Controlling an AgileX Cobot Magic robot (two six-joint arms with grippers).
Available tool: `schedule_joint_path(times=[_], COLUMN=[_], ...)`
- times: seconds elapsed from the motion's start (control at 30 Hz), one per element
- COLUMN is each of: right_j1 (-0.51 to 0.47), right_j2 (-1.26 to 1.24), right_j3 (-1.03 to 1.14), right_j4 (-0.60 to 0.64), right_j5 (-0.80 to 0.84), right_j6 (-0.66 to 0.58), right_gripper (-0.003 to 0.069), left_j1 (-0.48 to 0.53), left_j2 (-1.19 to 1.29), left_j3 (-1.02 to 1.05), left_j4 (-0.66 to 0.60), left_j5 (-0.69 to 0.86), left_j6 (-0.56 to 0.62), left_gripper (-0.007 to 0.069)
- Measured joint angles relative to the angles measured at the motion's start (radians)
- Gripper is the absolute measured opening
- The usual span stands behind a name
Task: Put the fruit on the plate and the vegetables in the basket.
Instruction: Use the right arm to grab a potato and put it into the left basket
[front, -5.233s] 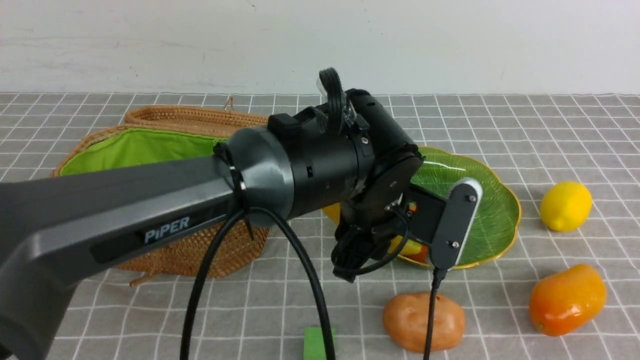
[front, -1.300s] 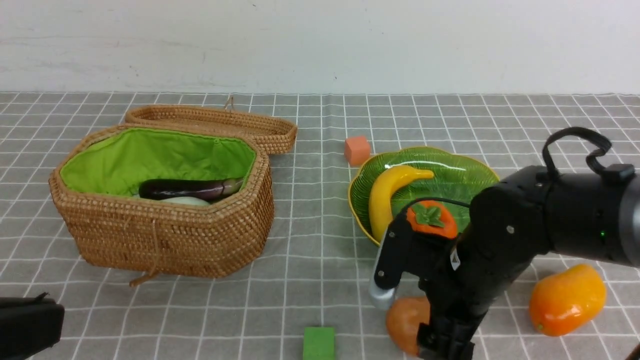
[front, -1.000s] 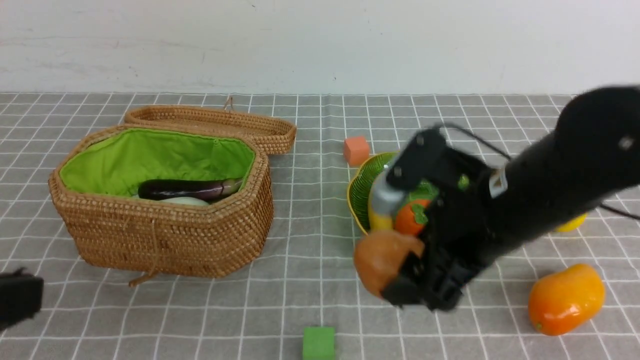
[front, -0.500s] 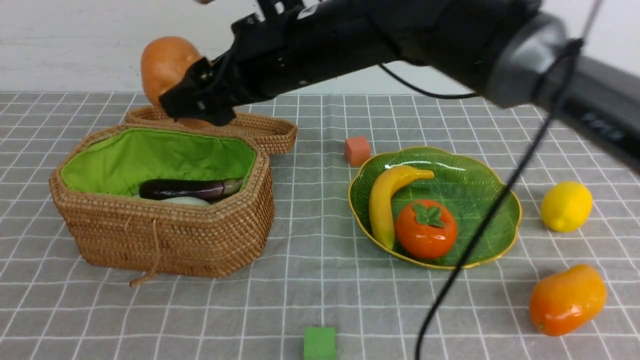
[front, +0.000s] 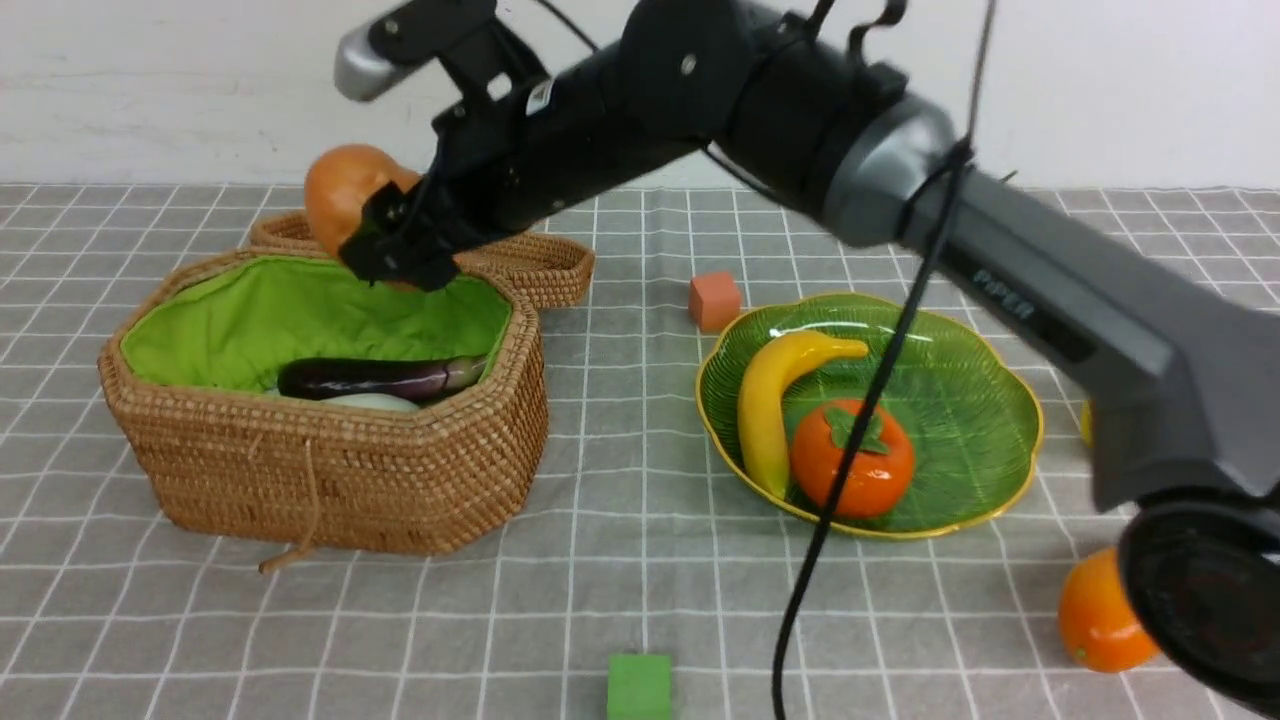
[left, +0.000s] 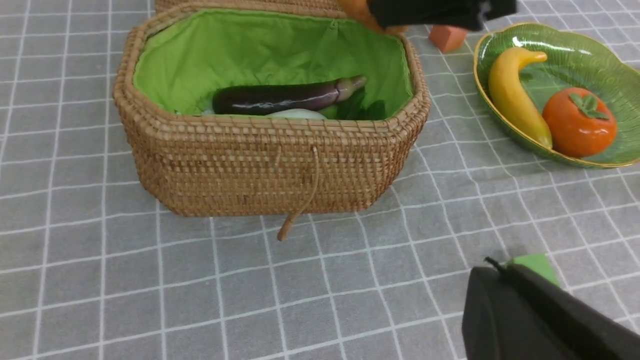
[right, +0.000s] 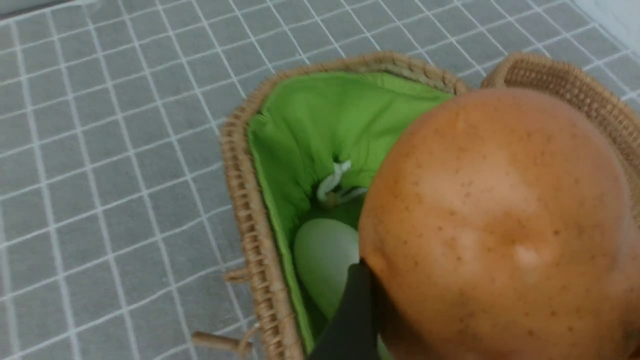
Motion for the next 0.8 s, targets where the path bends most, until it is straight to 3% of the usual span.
schedule_joint_path(times=[0.37,0.5,0.8], right_j1=[0.013,0.024,0.024], right_j2=[-0.009,0.017,0.020], right_j3=[-0.009,-0.007,-0.007], right_j4=[-0.025,-0.062,-0.040], right_j5=[-0.041,-0.037,-0.025], right_j6=[0.051,-0.014,-0.038], right_gripper=[0.0631,0.0631,0.0631], left_j1=[0.000,0.000,0.000], left_j2=[0.000,0.000,0.000], left_j3=[0.000,0.001,0.002], left_j4=[-0.085,-0.122,-0.125], left_j5=[-0.041,-0.005,0.002], left_j6=[0.072,0.123,0.130], left_gripper=[-0.0013,-0.0013,-0.0013])
